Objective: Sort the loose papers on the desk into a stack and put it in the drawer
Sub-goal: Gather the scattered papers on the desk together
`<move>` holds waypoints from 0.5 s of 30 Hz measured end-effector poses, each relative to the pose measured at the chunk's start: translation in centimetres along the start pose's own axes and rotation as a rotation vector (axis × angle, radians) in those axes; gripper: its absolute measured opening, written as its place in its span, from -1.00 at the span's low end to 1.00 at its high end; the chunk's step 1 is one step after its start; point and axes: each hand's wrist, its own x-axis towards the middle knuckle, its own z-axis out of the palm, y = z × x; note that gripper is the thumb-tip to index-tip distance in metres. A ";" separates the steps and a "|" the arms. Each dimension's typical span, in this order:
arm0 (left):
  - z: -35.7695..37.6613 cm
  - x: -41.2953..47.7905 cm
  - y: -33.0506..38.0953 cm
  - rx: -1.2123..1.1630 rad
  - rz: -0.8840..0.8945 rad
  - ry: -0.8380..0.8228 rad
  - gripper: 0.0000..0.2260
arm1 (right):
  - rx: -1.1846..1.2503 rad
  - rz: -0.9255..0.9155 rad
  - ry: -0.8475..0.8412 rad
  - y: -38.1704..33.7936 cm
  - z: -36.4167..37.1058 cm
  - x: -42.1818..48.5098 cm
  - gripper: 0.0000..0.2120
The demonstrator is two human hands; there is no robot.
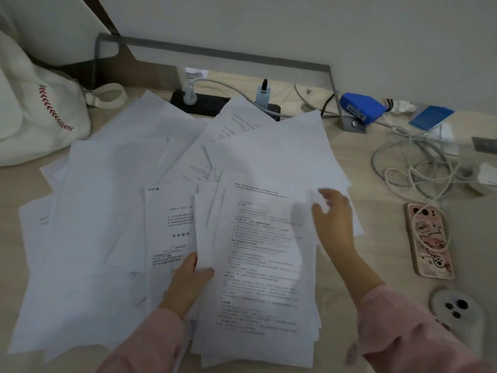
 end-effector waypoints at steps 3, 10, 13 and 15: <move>0.1 0.2 0.2 -0.008 -0.020 -0.001 -0.88 | 0.224 0.434 -0.039 2.6 -1.2 -1.8 -0.59; 2.1 0.2 1.3 -0.167 0.005 -0.058 -0.83 | 0.229 0.324 -0.407 1.4 -0.8 -4.2 -0.81; 1.8 -0.1 1.5 -0.170 0.069 0.007 -0.79 | 0.207 0.258 -0.392 1.3 -1.4 -3.5 -0.85; 1.1 -0.2 1.4 -0.170 0.084 0.051 -0.79 | 0.144 0.205 -0.235 2.2 -1.9 -2.0 -0.81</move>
